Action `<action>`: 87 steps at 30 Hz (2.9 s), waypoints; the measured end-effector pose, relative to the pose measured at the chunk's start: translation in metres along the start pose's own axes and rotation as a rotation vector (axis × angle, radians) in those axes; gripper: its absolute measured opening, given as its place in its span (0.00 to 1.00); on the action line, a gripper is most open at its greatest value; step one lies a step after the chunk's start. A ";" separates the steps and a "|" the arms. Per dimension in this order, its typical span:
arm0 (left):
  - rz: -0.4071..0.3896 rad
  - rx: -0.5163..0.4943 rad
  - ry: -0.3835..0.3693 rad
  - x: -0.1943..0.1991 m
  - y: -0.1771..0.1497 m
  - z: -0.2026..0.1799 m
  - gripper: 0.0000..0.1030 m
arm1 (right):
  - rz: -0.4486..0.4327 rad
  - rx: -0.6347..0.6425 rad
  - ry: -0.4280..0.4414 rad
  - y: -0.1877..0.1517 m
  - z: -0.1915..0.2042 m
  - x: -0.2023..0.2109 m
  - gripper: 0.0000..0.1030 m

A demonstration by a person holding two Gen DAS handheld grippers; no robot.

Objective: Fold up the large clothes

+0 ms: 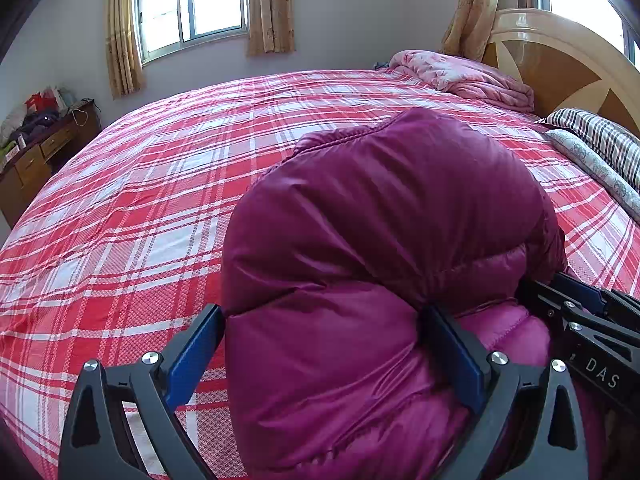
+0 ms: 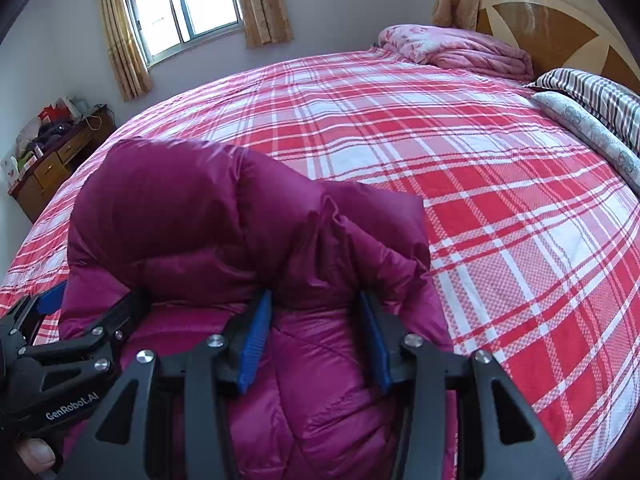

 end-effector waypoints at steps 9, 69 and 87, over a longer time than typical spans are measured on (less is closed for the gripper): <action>0.014 0.002 -0.009 -0.004 -0.001 0.002 0.97 | 0.012 0.007 -0.004 -0.001 0.001 -0.001 0.46; -0.073 0.185 -0.087 0.181 -0.060 0.194 0.39 | 0.008 0.017 0.646 -0.043 0.168 0.079 0.20; -0.083 0.291 0.119 0.210 -0.096 0.298 0.39 | 0.117 0.192 0.766 -0.048 0.298 0.039 0.20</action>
Point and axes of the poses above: each gripper's, at about its wrist camera, not at the fingertips, and x roughly against the way its jaws point, z to its left, y to its top, the point moved 5 cm from there along -x, roughly the way its jaws point, and after that the axes turned 6 degrees about x, right-handed, at the moved point
